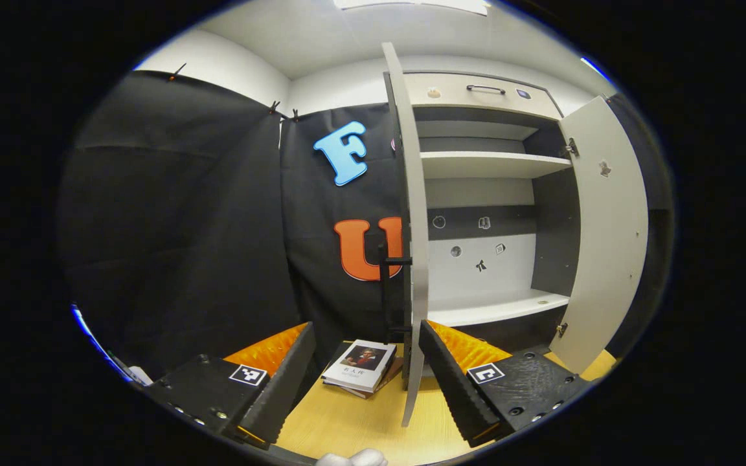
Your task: Open the right door of the double-door shoe cabinet with the right hand, and open the left door with the left hand.
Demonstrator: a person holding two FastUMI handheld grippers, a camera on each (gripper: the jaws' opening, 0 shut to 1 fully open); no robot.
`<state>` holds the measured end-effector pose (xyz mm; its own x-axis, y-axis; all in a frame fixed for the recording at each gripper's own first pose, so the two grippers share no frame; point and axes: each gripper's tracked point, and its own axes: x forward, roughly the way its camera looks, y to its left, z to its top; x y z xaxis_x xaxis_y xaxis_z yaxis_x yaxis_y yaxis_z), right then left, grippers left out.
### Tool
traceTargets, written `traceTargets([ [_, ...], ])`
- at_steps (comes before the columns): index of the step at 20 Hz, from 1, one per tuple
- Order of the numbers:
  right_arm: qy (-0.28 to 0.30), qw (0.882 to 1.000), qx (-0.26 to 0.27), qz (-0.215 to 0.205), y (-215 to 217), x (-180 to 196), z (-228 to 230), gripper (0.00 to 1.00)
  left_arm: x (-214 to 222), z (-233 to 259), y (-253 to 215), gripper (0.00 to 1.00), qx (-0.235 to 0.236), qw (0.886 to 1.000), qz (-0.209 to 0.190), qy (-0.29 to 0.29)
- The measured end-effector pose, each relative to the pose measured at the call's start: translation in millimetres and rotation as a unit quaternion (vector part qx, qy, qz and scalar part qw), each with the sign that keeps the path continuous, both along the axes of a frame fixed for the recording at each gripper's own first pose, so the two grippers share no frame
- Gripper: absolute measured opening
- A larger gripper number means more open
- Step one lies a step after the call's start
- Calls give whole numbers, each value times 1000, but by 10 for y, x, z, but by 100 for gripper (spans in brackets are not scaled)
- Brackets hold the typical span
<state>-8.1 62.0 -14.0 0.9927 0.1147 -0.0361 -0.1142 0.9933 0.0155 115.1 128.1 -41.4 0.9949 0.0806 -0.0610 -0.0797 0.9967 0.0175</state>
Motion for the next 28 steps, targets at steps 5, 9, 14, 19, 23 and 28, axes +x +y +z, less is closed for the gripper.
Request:
traceTargets([
  [5,-10,1000,4,-13,-256,-38,63,100,-475,217,-473,96,-2,1000,-29,-12],
  [9,-9,1000,9,-29,-556,-24,67,100,-781,336,-994,96,-16,998,-53,-21],
  [14,-6,999,9,-51,-919,-28,47,100,-1036,308,-1505,96,-23,997,-71,-20],
  [19,0,999,13,-46,-949,-45,-6,100,-1172,272,-1653,96,-29,997,-70,-12],
  [23,-1,999,18,-33,-868,-58,-4,100,-1204,292,-1652,96,-35,997,-61,-12],
  [28,1,1000,19,-21,-746,-34,-25,100,-1244,265,-1666,96,-32,998,-62,-6],
])
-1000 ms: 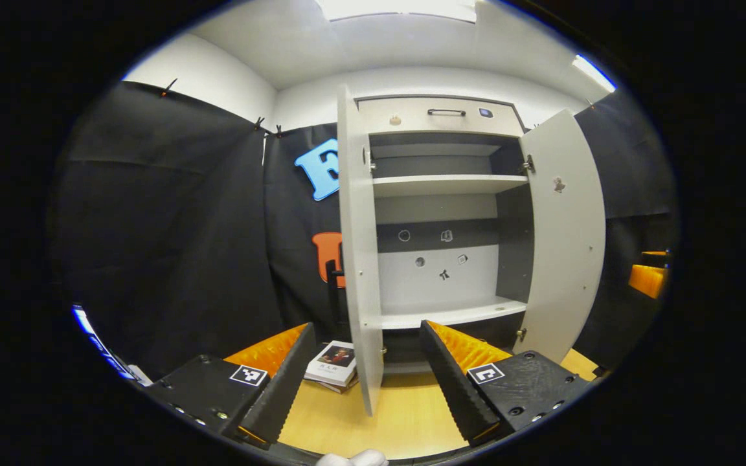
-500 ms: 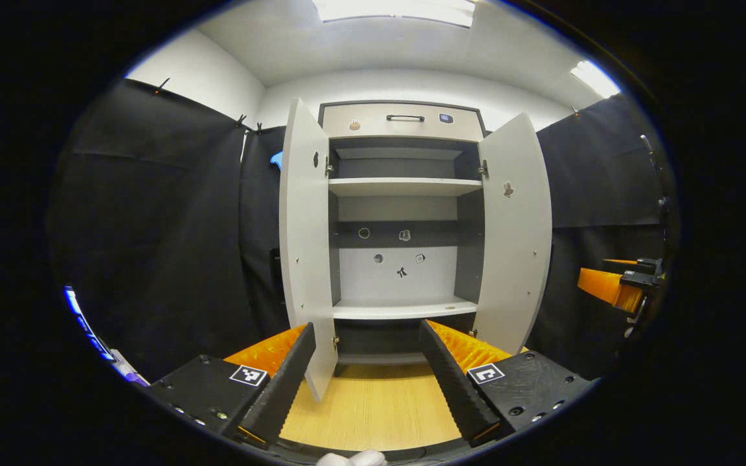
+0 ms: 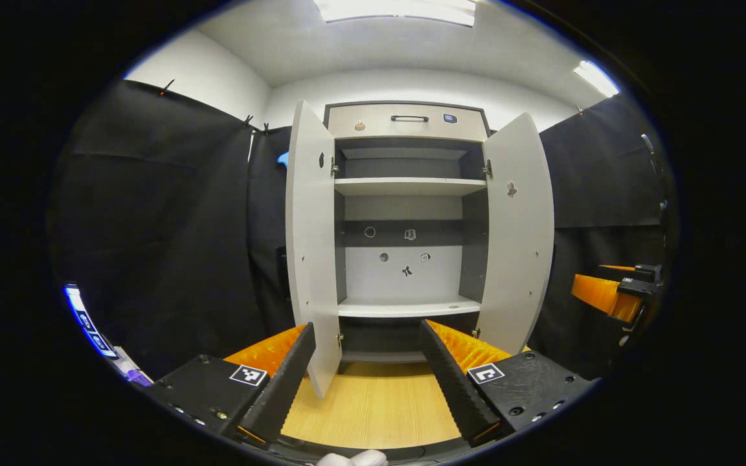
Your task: Open the right door of the double-door shoe cabinet with the right hand, and open the left door with the left hand.
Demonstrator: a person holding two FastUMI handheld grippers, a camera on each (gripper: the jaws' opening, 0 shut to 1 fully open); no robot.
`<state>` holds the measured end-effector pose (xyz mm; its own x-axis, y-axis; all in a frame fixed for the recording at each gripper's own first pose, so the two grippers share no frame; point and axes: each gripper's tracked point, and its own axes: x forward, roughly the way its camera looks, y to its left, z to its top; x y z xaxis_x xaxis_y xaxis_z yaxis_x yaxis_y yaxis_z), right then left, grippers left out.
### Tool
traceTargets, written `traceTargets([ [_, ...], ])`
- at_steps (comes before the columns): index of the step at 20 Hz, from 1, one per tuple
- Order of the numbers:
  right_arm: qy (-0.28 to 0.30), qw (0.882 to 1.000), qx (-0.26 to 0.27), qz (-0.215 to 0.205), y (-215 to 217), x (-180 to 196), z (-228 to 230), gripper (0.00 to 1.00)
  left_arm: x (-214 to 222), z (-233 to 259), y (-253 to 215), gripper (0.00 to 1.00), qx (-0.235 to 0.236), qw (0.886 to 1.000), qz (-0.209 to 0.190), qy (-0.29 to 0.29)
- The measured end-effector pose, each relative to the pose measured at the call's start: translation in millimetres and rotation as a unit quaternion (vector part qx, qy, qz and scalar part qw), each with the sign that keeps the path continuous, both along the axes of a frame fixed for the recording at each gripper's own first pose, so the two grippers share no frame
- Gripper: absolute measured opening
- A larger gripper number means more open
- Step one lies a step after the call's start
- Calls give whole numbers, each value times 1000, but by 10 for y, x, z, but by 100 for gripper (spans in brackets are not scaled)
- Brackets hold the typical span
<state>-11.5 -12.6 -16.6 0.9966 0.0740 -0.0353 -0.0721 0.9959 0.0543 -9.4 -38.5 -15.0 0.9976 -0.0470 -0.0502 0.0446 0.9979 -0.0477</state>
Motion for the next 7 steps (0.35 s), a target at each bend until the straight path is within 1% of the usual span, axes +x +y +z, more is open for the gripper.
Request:
traceTargets([
  [3,0,1000,-2,5,62,16,-7,100,-20,-11,5,96,4,1000,-1,6],
  [4,-1,1000,-1,6,79,24,-7,100,-24,-3,-2,100,4,1000,-3,6],
  [5,0,1000,0,6,87,29,-6,100,-13,-13,-11,96,3,1000,-4,6],
  [7,0,1000,0,6,108,33,-13,100,-18,-18,-15,96,5,1000,-7,7],
])
